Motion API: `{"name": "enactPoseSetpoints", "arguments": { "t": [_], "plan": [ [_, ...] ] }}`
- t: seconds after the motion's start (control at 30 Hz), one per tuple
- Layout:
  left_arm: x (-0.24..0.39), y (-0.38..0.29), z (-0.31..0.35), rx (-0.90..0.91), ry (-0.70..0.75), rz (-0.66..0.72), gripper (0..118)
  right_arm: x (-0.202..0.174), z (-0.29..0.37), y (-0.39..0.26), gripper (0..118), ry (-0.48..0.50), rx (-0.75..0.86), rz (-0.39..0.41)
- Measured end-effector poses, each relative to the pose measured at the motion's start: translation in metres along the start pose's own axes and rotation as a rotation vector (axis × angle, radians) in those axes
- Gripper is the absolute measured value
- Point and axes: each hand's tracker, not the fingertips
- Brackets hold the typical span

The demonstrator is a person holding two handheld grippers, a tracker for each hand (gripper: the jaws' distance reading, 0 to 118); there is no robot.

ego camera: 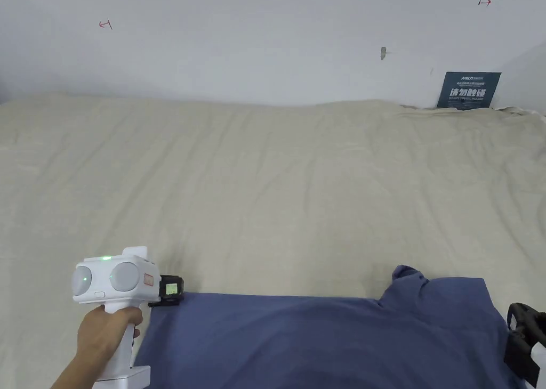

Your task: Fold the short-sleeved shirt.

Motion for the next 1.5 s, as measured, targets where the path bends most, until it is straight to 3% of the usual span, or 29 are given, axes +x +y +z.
{"name": "enactPoseSetpoints", "arguments": {
  "t": [0.07, 0.13, 0.17, 0.2, 0.23, 0.4, 0.5, 0.53, 0.57, 0.63, 0.67, 0.7, 0.8, 0.9, 1.07, 1.13, 1.33, 1.5],
  "plan": [
    [0.008, -0.007, -0.004, -0.018, -0.008, -0.018, 55, 0.0, -0.006, -0.002, 0, 0.003, -0.014, 0.003],
    [0.013, -0.013, -0.002, 0.011, 0.013, -0.036, 49, 0.002, -0.01, -0.004, 0, 0.006, -0.024, 0.0],
    [0.007, -0.011, -0.012, 0.01, 0.009, -0.047, 36, 0.003, -0.013, -0.003, 0, 0.008, -0.031, -0.003],
    [0.008, -0.011, -0.01, 0.018, 0.003, -0.056, 12, 0.004, -0.016, -0.002, 0, 0.009, -0.036, -0.004],
    [0.009, -0.01, -0.009, 0.033, -0.039, -0.066, 2, 0.007, -0.019, -0.002, 0, 0.011, -0.041, -0.006],
    [0.013, -0.014, 0.003, 0.056, -0.029, -0.099, 0, 0.022, -0.057, 0.007, 0, 0.027, -0.1, -0.024],
    [0.014, -0.015, 0.03, 0.116, -0.097, -0.076, 0, 0.034, -0.094, 0.014, 1, 0.032, -0.183, -0.035],
    [0.014, -0.015, 0.037, 0.131, -0.102, -0.085, 0, 0.037, -0.107, 0.015, 6, 0.044, -0.219, -0.04],
    [0.015, -0.016, 0.047, 0.14, -0.104, -0.097, 0, 0.041, -0.121, 0.016, 19, 0.043, -0.249, -0.048],
    [0.014, -0.017, 0.057, 0.152, -0.113, -0.106, 0, 0.045, -0.146, 0.016, 68, 0.05, -0.325, -0.044],
    [0.014, -0.017, 0.062, 0.156, -0.115, -0.108, 0, 0.046, -0.158, 0.015, 79, 0.049, -0.353, -0.033],
    [0.015, -0.018, 0.067, 0.159, -0.117, -0.11, 0, 0.047, -0.166, 0.012, 81, 0.044, -0.358, -0.035],
    [0.013, -0.019, 0.073, 0.163, -0.12, -0.112, 0, 0.046, -0.188, 0.003, 81, 0.01, -0.418, -0.024],
    [0.015, -0.021, 0.079, 0.16, -0.118, -0.117, 0, 0.046, -0.207, -0.006, 73, 0.005, -0.466, -0.003],
    [0.016, -0.025, 0.081, 0.153, -0.117, -0.112, 0, 0.053, -0.229, -0.018, 35, 0.013, -0.524, -0.017],
    [0.013, -0.024, 0.077, 0.15, -0.116, -0.109, 0, 0.051, -0.226, -0.02, 1, 0.023, -0.535, -0.008],
    [0.011, -0.028, 0.084, 0.157, -0.106, -0.096, 0, 0.055, -0.19, -0.006, 1, 0.046, -0.448, 0.027],
    [0.005, -0.034, 0.1, 0.174, -0.105, -0.068, 0, 0.061, -0.128, 0.015, 1, 0.121, -0.337, 0.032]
  ]
}}
